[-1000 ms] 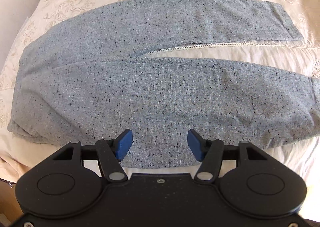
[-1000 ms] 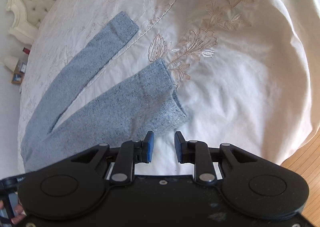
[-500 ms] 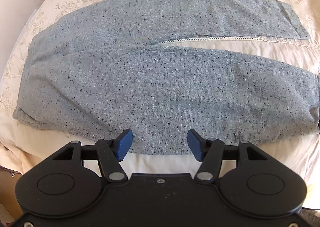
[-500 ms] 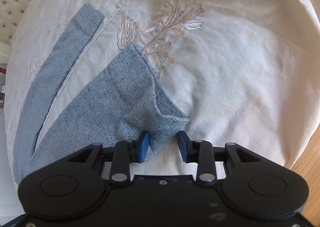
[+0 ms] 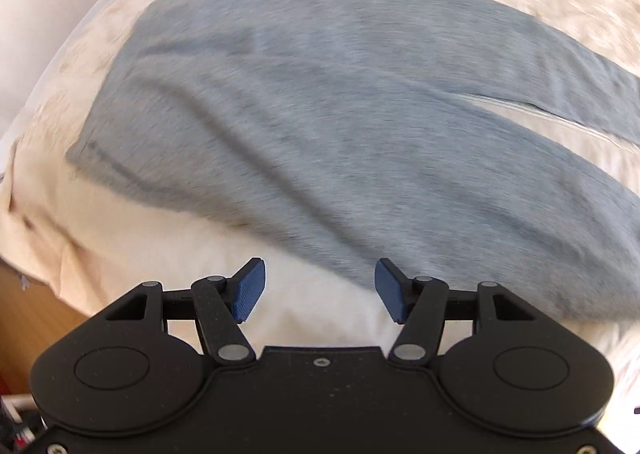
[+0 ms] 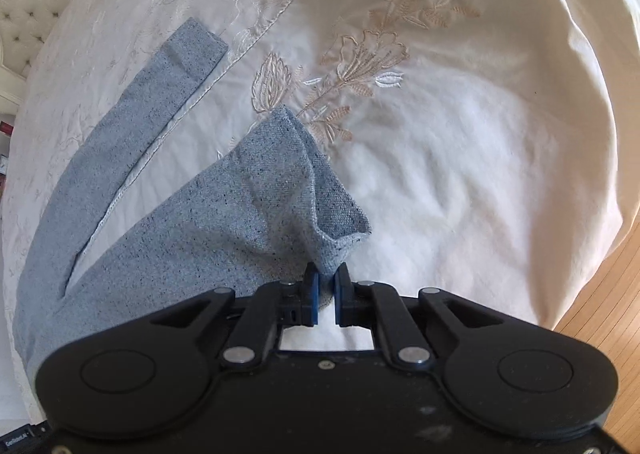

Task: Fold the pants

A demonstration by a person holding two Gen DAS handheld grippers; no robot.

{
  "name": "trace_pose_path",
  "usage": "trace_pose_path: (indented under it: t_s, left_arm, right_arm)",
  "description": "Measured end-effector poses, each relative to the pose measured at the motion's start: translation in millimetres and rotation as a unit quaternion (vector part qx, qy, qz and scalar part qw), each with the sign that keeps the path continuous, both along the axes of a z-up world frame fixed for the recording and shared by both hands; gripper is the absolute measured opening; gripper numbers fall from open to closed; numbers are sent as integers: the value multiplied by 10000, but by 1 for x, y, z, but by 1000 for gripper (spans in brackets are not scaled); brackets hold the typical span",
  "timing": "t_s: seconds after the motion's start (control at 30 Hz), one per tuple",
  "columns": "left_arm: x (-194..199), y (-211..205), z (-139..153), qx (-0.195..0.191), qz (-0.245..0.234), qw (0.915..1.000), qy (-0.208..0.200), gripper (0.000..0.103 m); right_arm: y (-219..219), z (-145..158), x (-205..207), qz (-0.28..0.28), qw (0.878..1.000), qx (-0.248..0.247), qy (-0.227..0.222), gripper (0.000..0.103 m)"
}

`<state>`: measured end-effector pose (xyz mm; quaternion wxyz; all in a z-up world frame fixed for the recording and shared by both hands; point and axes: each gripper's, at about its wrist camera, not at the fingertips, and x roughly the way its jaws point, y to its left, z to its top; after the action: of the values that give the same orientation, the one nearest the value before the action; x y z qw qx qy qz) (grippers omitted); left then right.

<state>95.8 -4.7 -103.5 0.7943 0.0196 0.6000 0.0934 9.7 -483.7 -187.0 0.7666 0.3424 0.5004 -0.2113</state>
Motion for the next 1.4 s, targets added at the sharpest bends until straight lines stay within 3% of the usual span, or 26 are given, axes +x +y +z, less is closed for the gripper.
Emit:
trace_pose_path:
  t_s: [0.17, 0.5, 0.63, 0.7, 0.77, 1.0, 1.03, 1.07, 1.13, 1.2, 1.3, 1.4]
  left_arm:
    - [7, 60, -10, 62, 481, 9988, 34, 63]
    - [39, 152, -18, -658, 1236, 9891, -462, 64]
    - [58, 170, -39, -561, 1376, 9887, -211, 64]
    - [66, 175, -63, -484, 1355, 9893, 226, 64]
    - [69, 181, -85, -524, 1429, 9869, 531, 71]
    - [73, 205, -112, -1279, 1921, 9721, 412, 94]
    - [76, 206, -115, -1340, 1959, 9705, 417, 93]
    - [77, 207, -116, -1355, 1969, 9702, 399, 89]
    - [78, 204, -109, -1211, 1779, 9762, 264, 68]
    - [77, 199, -94, -1115, 1447, 9831, 108, 37]
    - [69, 201, -72, -1114, 1268, 9856, -61, 23]
    - [58, 207, -40, -1140, 1162, 9862, -315, 22]
  right_arm:
    - [6, 2, 4, 27, 9997, -203, 128, 8]
    - [24, 4, 17, -444, 9966, -570, 402, 9]
    - [30, 3, 20, -635, 9940, -723, 522, 9]
    - [33, 2, 21, -725, 9928, -775, 561, 9]
    - [36, 0, 23, -749, 9915, -860, 621, 9]
    - [41, -7, 32, -749, 9878, -1075, 839, 9]
    - [42, -8, 32, -772, 9872, -1100, 862, 10]
    - [43, -9, 33, -803, 9866, -1117, 876, 10]
    - [46, -9, 34, -867, 9854, -1155, 897, 10]
    - [48, -8, 34, -913, 9845, -1196, 898, 10]
    - [51, 0, 32, -989, 9843, -1225, 801, 10]
    - [55, 20, 25, -1113, 9845, -1235, 559, 10]
